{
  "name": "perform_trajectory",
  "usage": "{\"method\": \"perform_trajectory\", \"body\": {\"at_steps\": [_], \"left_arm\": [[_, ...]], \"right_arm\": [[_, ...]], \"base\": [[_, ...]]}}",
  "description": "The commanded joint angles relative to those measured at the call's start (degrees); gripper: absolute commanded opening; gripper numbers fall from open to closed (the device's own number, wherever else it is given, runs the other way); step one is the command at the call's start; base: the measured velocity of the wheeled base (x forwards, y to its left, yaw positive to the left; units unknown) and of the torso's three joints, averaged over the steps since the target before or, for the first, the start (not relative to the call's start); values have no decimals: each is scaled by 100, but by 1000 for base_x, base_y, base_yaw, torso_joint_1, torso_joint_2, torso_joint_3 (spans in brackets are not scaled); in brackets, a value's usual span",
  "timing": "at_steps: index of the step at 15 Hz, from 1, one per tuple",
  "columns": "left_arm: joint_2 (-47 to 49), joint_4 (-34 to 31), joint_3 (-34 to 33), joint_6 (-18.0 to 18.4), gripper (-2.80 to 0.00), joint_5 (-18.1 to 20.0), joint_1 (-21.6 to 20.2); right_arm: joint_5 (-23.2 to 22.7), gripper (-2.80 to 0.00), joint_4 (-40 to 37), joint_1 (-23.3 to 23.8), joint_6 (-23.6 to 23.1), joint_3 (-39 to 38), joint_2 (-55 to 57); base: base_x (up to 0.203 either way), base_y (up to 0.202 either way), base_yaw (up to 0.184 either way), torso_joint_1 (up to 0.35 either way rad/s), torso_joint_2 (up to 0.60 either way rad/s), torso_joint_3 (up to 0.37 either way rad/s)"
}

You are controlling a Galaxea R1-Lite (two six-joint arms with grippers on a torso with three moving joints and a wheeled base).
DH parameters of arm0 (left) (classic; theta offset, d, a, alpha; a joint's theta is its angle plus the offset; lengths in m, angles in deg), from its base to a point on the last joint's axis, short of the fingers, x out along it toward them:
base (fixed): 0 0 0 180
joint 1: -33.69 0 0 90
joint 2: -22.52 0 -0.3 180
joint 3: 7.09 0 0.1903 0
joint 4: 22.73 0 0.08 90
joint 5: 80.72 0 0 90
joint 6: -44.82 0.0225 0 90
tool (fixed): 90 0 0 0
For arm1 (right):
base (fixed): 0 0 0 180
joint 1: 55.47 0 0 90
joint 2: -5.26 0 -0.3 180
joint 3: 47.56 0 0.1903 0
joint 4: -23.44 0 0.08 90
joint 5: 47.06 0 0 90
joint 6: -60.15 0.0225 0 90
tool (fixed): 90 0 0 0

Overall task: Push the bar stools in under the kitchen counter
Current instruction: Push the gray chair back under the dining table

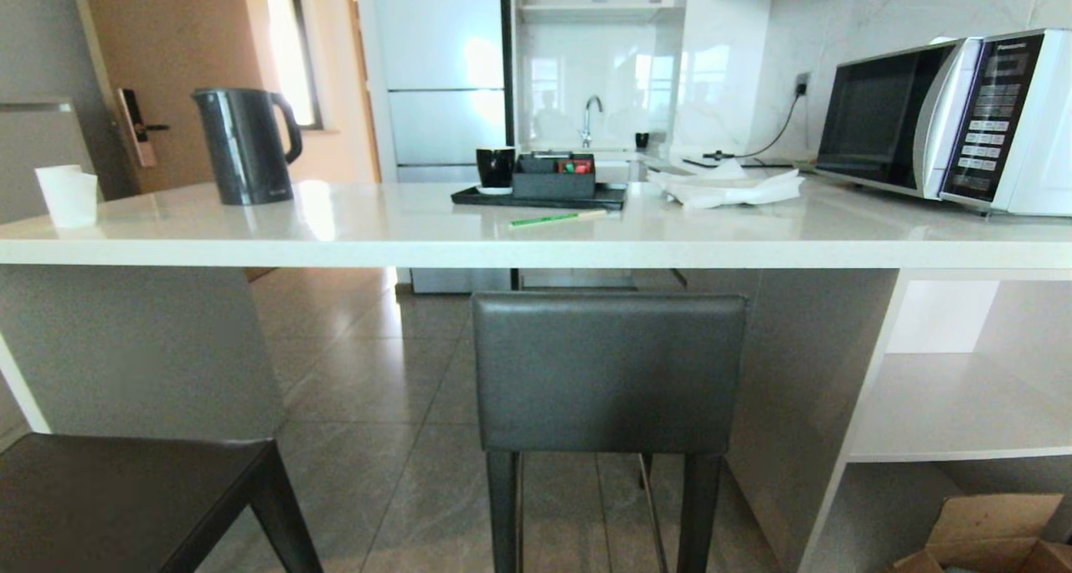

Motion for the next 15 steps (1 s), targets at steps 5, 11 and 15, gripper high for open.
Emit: {"method": "perform_trajectory", "body": {"at_steps": [5,11,15], "left_arm": [[7,-34,5,-319,-280,-148,13],[7,-7,-156,511,-280,-266,6],[7,-7,-153,67,-280,-297,14]], "right_arm": [[5,-280,-3,0,18,-6,7],[32,-280,32,0,81,-16,7],[23,-280,32,0,70,-16,7]], "base": [[0,0,0,0,0,0],[0,0,0,0,0,0],[0,0,0,0,0,0]]}}
